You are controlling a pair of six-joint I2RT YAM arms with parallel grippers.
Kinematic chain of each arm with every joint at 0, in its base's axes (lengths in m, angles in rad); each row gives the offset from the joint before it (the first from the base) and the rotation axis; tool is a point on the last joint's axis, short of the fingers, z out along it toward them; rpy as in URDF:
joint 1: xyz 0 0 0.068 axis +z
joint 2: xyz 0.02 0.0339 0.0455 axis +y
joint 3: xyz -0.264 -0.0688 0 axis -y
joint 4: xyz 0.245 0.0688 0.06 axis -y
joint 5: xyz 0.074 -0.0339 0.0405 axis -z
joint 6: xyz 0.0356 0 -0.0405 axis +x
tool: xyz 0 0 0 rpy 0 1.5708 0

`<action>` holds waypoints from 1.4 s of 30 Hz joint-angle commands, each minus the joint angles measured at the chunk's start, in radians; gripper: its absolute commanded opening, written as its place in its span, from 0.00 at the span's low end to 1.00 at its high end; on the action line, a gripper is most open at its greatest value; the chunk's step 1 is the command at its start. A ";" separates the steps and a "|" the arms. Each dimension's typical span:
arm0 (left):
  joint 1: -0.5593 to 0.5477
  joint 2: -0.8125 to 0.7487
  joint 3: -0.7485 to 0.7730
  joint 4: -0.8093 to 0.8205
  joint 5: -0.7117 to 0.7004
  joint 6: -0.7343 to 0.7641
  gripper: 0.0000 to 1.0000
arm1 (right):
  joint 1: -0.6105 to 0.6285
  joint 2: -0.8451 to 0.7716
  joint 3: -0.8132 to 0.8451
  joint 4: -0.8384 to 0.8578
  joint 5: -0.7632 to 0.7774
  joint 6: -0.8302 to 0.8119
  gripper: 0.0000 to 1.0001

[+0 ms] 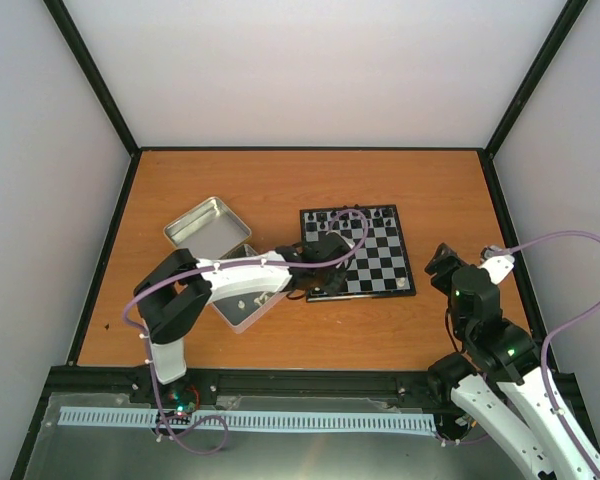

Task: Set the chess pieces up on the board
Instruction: Place the chess piece on the chessboard.

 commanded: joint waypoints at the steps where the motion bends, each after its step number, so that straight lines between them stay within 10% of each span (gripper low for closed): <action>1: -0.004 0.048 0.080 -0.078 -0.046 0.016 0.07 | -0.002 -0.015 -0.004 -0.012 0.024 0.019 0.85; 21: 0.050 0.124 0.125 -0.107 -0.065 0.045 0.08 | -0.002 -0.011 -0.006 -0.010 0.024 0.017 0.85; 42: 0.115 -0.013 0.052 -0.004 -0.056 -0.009 0.32 | -0.003 -0.004 -0.014 0.007 0.002 0.006 0.85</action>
